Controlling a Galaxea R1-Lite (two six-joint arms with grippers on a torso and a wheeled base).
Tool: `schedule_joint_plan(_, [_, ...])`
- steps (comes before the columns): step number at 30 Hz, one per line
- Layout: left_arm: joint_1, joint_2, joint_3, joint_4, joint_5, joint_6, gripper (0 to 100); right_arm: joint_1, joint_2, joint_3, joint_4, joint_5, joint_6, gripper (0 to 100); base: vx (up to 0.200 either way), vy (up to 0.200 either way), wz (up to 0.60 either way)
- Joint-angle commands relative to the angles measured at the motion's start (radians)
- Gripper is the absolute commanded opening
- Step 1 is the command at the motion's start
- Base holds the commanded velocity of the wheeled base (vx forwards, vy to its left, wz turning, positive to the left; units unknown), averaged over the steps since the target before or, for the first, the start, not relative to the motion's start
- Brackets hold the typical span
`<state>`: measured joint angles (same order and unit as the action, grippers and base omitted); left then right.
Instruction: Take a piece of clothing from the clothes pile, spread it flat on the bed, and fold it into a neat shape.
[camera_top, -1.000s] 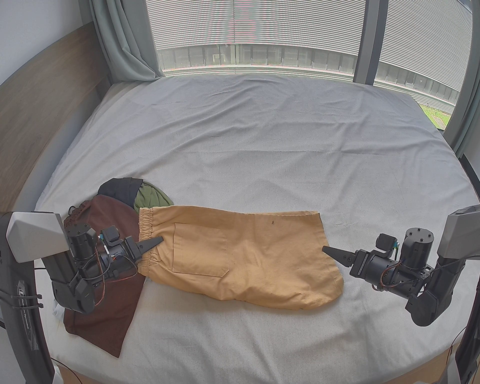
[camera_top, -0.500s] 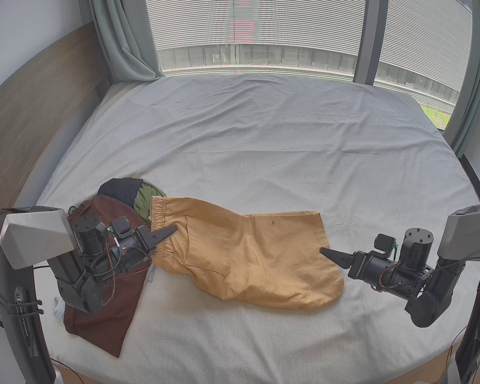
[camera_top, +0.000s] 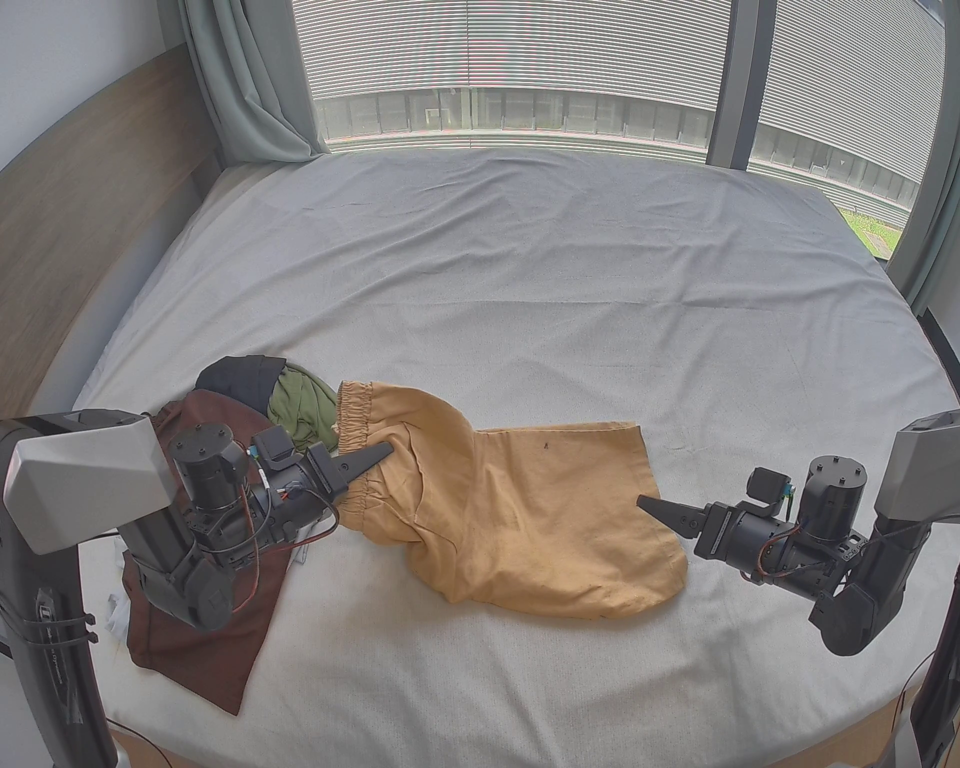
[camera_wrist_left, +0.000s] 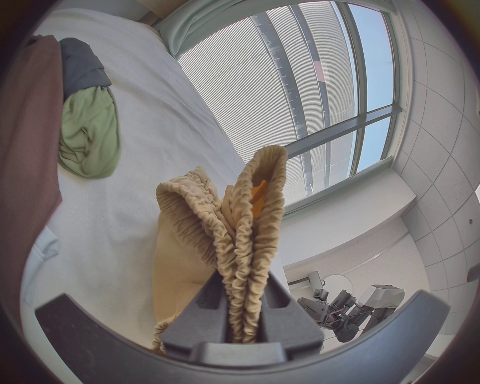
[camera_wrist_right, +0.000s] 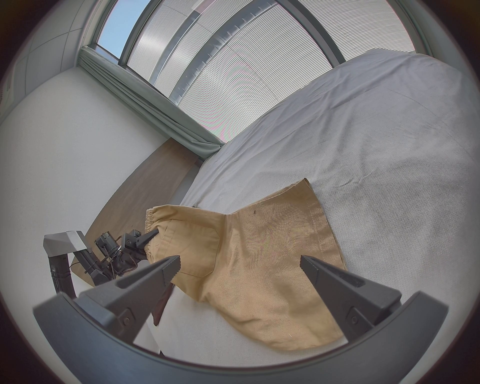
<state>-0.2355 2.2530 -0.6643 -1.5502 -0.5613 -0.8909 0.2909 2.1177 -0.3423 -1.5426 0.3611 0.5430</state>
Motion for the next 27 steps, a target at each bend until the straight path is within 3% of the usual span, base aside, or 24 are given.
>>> schedule_joint_plan(1, [-0.038, -0.001, -0.011, -0.001, 0.001, -0.019, 0, 0.001, 0.001, 0.000, -0.001, 0.001, 0.000, 100, 0.000, 0.000, 0.00])
schedule_joint_plan(17, [-0.137, 0.002, -0.061, 0.001, 0.029, -0.149, 0, 0.001, 0.008, 0.000, -0.001, 0.001, 0.000, 100, 0.000, 0.000, 0.00])
schedule_joint_plan(27, [-0.189, 0.008, -0.098, 0.029, 0.031, -0.174, 0, 0.005, 0.010, 0.000, -0.001, 0.001, 0.000, 100, 0.000, 0.000, 0.00])
